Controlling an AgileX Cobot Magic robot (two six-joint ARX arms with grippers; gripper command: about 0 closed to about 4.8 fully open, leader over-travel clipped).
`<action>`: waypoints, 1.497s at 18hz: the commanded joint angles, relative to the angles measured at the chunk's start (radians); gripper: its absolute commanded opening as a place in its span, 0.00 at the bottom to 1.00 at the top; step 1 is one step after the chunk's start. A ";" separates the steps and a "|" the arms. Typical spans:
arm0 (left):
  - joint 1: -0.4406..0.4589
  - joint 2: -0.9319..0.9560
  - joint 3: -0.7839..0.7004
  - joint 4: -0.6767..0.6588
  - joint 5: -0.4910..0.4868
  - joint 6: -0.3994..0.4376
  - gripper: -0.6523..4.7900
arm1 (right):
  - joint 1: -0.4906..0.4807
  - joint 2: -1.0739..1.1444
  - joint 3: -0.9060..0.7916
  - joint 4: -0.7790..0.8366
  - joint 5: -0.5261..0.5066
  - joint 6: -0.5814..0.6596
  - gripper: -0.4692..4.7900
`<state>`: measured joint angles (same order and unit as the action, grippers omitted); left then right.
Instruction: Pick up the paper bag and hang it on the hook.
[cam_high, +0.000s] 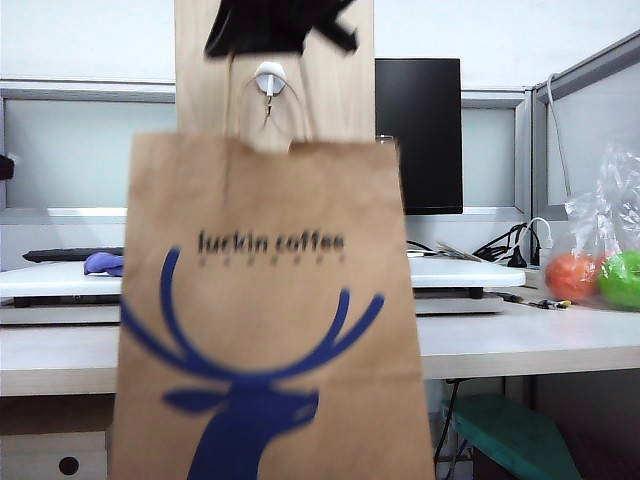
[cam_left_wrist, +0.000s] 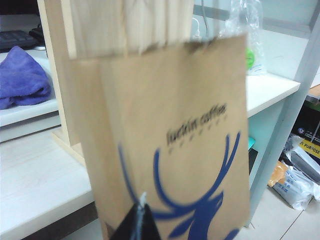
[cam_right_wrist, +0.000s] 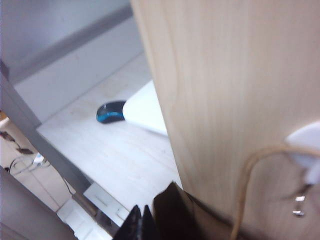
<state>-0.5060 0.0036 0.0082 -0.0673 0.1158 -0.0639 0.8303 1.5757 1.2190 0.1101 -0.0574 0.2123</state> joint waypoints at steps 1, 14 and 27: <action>0.000 0.000 0.001 0.009 0.001 0.003 0.11 | -0.015 0.031 0.009 0.055 -0.005 -0.002 0.08; 0.000 0.000 0.001 0.008 0.001 0.003 0.11 | -0.062 0.133 0.056 -0.016 -0.006 -0.003 0.08; 0.000 0.000 0.001 0.008 0.001 0.003 0.11 | -0.060 0.134 0.056 -0.135 -0.071 -0.002 0.32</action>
<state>-0.5060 0.0036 0.0082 -0.0677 0.1162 -0.0643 0.7685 1.7145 1.2682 -0.0177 -0.1162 0.2119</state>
